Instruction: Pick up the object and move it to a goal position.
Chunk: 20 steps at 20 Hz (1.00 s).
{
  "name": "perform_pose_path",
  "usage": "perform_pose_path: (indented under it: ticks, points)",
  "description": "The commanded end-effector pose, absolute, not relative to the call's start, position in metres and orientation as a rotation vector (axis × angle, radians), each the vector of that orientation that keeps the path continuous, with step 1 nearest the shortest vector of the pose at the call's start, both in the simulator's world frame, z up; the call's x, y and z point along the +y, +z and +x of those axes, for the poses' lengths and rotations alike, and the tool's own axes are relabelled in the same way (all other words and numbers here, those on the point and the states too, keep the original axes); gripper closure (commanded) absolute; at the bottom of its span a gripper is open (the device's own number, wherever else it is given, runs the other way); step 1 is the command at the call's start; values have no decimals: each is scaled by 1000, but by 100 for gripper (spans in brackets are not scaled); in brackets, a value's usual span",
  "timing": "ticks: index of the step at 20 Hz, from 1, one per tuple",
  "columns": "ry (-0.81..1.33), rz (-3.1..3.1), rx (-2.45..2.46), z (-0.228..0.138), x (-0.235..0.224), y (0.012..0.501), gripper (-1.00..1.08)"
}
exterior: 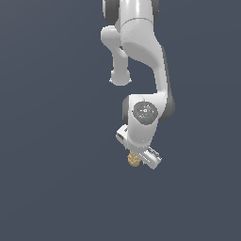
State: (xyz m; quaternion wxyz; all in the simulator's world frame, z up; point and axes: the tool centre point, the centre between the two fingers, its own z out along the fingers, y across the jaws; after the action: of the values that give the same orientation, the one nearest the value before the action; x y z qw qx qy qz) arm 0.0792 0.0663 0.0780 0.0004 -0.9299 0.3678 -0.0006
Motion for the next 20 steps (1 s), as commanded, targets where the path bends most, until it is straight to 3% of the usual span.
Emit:
perform_pose_path:
  ticks: [1,10,11,20]
  points:
    - [0,-2921,1157,78,66,63,-92]
    - [0,-2920,1159,79,66,46,-92]
    - [0,-2920,1159,79,66,46,108]
    - [0,-2920,1159,79,66,46,108]
